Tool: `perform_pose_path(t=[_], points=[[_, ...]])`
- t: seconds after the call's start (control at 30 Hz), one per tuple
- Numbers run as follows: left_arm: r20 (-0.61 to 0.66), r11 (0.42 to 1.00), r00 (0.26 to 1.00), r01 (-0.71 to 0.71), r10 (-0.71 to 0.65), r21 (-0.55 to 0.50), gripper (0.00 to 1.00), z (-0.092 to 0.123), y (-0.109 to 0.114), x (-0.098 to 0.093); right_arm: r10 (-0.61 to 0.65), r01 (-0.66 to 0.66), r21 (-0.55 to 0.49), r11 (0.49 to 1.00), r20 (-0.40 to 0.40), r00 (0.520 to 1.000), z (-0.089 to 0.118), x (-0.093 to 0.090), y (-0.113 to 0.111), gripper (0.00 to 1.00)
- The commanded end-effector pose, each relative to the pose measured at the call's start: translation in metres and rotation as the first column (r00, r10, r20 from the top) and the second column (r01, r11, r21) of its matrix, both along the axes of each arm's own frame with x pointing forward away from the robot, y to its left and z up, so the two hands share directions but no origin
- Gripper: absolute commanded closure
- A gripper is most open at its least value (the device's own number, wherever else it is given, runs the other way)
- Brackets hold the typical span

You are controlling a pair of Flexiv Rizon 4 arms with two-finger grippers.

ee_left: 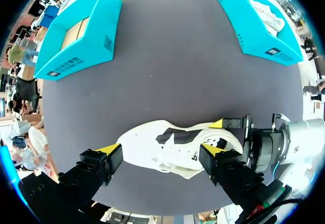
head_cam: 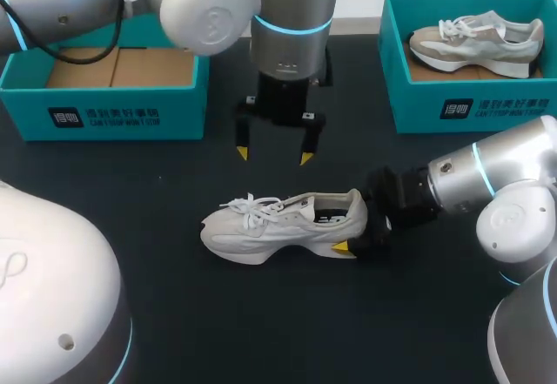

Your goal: Take the shoe out of the shoebox, open the shoe tongue, remove and reinsert the insole, then place the shoe into the shoebox

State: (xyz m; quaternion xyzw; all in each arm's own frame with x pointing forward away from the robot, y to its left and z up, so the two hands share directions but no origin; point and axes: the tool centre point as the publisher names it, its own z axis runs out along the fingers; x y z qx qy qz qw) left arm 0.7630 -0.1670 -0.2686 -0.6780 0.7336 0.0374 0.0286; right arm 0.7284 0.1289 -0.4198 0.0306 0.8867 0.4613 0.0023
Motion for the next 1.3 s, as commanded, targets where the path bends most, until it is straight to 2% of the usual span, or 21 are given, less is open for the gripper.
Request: perform_pose_path(t=[0.03, 0.13, 0.33, 0.5, 0.7, 1.03, 1.3], points=[[0.082, 0.987, 0.984, 0.158, -0.156, -0.024, 0.00, -0.009, -0.005, -0.020, -0.002, 0.002, -0.004, 1.000, 0.000, 1.000, 0.001, 0.000, 0.001, 1.00], [0.085, 0.978, 0.975, 0.206, -0.204, -0.015, 0.00, -0.015, -0.011, -0.029, -0.002, 0.002, -0.004, 1.000, 0.000, 1.000, 0.001, 0.000, 0.001, 1.00], [0.067, 0.978, 0.976, 0.208, -0.206, -0.018, 0.00, -0.031, -0.023, -0.041, -0.002, 0.002, -0.004, 1.000, 0.000, 1.000, 0.001, 0.000, 0.001, 1.00], [0.051, 0.980, 0.981, 0.192, -0.189, -0.046, 0.00, -0.043, -0.024, -0.042, -0.002, 0.002, -0.004, 1.000, 0.000, 1.000, 0.001, 0.000, 0.001, 1.00], [0.005, 0.991, 0.991, 0.131, -0.131, -0.033, 0.00, -0.057, -0.034, -0.036, -0.002, 0.002, -0.004, 1.000, 0.000, 1.000, 0.001, 0.000, 0.001, 1.00], [-0.048, 0.989, 0.988, 0.146, -0.148, -0.026, 0.00, -0.073, -0.042, -0.037, -0.002, 0.002, -0.004, 1.000, 0.000, 1.000, 0.001, 0.000, 0.001, 1.00], [-0.102, 0.994, 0.989, 0.105, -0.103, 0.009, 0.00, -0.083, -0.032, -0.046, -0.002, 0.002, -0.004, 1.000, 0.000, 1.000, 0.001, 0.000, 0.001, 1.00]])
